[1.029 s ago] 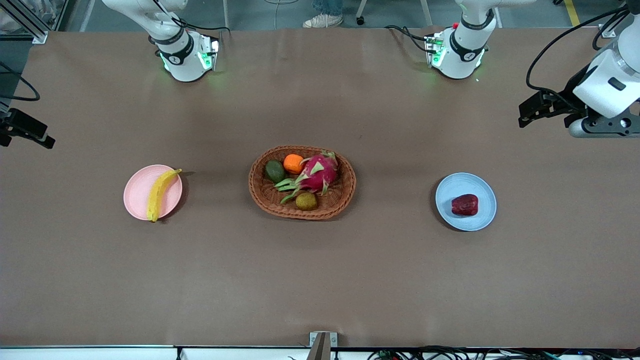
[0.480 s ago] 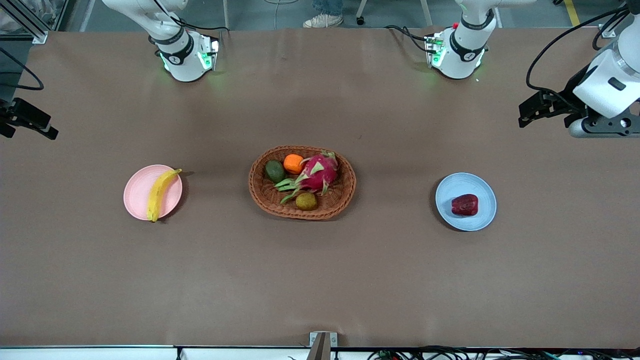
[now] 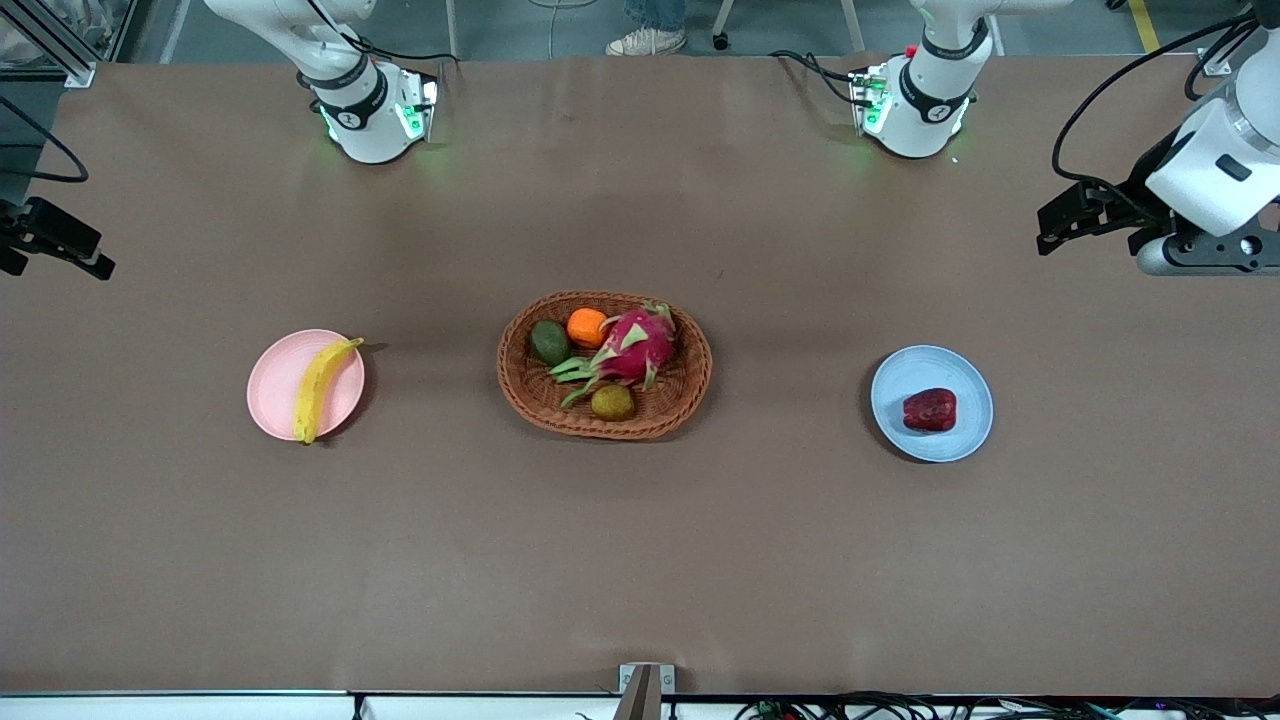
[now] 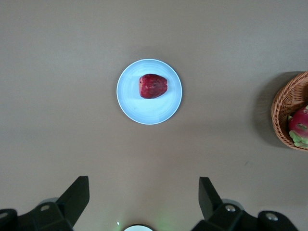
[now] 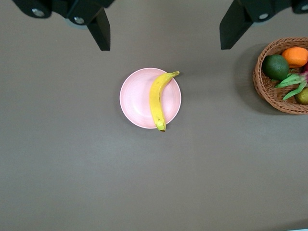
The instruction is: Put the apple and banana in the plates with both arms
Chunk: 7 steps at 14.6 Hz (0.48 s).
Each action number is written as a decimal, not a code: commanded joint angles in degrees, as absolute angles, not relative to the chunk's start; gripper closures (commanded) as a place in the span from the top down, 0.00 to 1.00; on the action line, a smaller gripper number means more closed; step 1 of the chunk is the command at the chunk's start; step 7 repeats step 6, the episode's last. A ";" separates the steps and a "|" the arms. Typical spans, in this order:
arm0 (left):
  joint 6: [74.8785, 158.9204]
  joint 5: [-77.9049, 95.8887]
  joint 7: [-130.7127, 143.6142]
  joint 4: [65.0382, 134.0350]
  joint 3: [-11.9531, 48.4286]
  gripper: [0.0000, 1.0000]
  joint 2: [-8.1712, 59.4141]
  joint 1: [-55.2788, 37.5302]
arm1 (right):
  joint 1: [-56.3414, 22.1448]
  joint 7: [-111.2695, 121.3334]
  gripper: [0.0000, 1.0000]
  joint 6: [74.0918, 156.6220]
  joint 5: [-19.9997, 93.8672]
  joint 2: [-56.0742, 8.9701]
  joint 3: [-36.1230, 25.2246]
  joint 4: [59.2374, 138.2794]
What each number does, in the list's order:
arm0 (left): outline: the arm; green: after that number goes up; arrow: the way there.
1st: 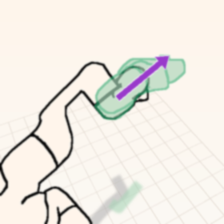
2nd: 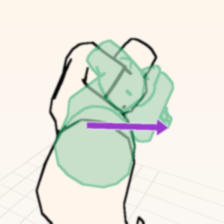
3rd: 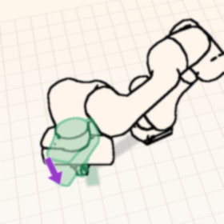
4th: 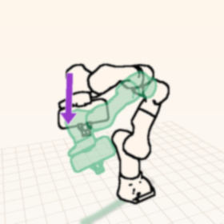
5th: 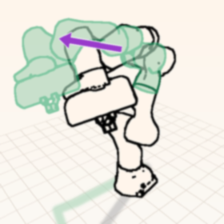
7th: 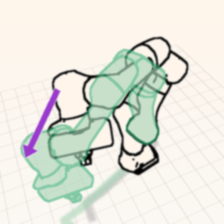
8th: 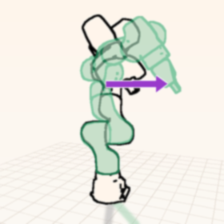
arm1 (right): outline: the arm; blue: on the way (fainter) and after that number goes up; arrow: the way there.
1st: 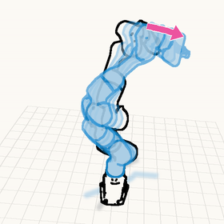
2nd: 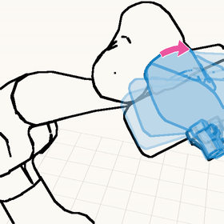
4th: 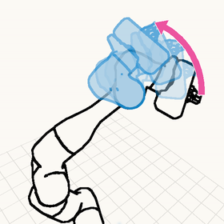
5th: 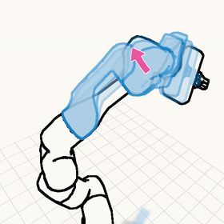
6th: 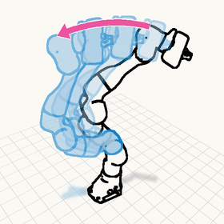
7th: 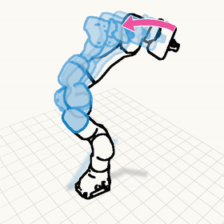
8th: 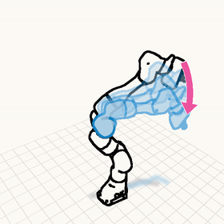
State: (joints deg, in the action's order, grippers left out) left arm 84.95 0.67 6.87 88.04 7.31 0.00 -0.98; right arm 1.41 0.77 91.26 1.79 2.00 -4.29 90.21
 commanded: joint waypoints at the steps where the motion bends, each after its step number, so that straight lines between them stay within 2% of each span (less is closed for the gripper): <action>1: 84.38 0.27 6.50 86.92 7.12 1.00 -0.79 -0.88 | 1.49 0.97 1.00 92.02 0.53 3.95 -3.87 92.37; 7: 84.29 -0.53 6.59 86.48 7.12 1.00 -0.53 -0.88 | 1.49 0.97 1.00 91.85 0.53 3.96 -3.87 92.37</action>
